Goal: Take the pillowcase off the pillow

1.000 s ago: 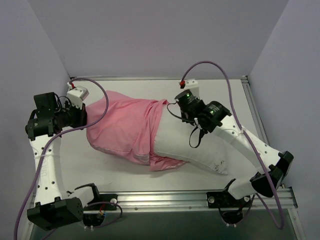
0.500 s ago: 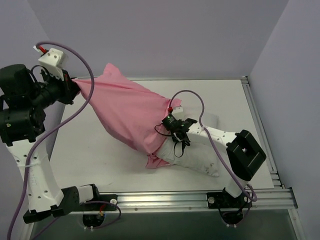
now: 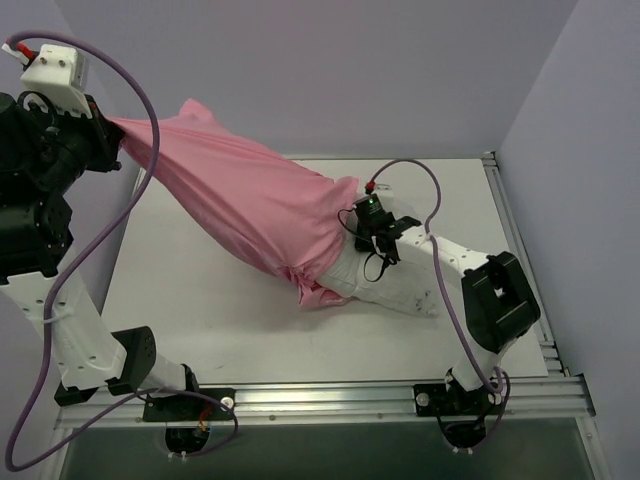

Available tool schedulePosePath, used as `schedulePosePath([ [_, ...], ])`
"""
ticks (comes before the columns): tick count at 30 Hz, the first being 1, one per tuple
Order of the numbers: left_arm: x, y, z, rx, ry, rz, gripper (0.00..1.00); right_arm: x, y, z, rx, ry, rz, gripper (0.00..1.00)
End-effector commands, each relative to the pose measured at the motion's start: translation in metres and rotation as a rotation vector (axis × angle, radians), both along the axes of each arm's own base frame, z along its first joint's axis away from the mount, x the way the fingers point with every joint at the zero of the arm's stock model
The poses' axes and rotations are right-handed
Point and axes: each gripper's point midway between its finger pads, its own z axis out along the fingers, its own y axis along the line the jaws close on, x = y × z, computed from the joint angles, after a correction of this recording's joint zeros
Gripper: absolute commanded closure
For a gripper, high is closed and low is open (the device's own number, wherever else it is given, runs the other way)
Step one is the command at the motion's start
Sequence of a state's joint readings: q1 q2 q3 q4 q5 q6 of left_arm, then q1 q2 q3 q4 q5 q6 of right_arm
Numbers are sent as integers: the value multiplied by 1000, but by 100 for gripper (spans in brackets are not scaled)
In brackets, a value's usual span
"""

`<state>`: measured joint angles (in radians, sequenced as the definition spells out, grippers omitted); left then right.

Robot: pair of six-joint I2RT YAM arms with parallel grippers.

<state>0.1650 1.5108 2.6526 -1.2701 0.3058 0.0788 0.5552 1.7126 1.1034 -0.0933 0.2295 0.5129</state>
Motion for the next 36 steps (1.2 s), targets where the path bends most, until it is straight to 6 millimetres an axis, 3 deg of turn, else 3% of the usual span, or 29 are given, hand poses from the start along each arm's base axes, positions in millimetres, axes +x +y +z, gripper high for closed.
schedulePosePath([
  [1,-64,55,166,78,-651,361,98,-85,-117,-89,-346,481,-90,100],
  [5,-92,74,193,151,-761,497,98,-76,-141,-91,-401,537,-122,100],
  [9,-102,90,198,204,-773,602,98,-66,-176,-86,-463,581,-166,100],
  [16,-88,96,191,230,-737,621,98,-63,-233,-90,-522,663,-232,100],
  [21,-90,99,193,256,-743,645,98,-61,-266,-83,-538,667,-323,100],
  [25,-91,102,195,277,-746,665,98,-60,-289,-75,-567,657,-386,100],
  [29,-87,103,191,290,-728,660,98,-52,-297,-65,-503,602,-430,100],
  [33,-60,99,166,291,-639,599,98,-49,-290,-63,-461,579,-410,100],
  [34,-35,102,143,298,-559,577,98,-50,-287,-67,-446,583,-400,100],
  [36,-17,103,123,294,-498,550,98,-55,-286,-77,-441,603,-386,100],
])
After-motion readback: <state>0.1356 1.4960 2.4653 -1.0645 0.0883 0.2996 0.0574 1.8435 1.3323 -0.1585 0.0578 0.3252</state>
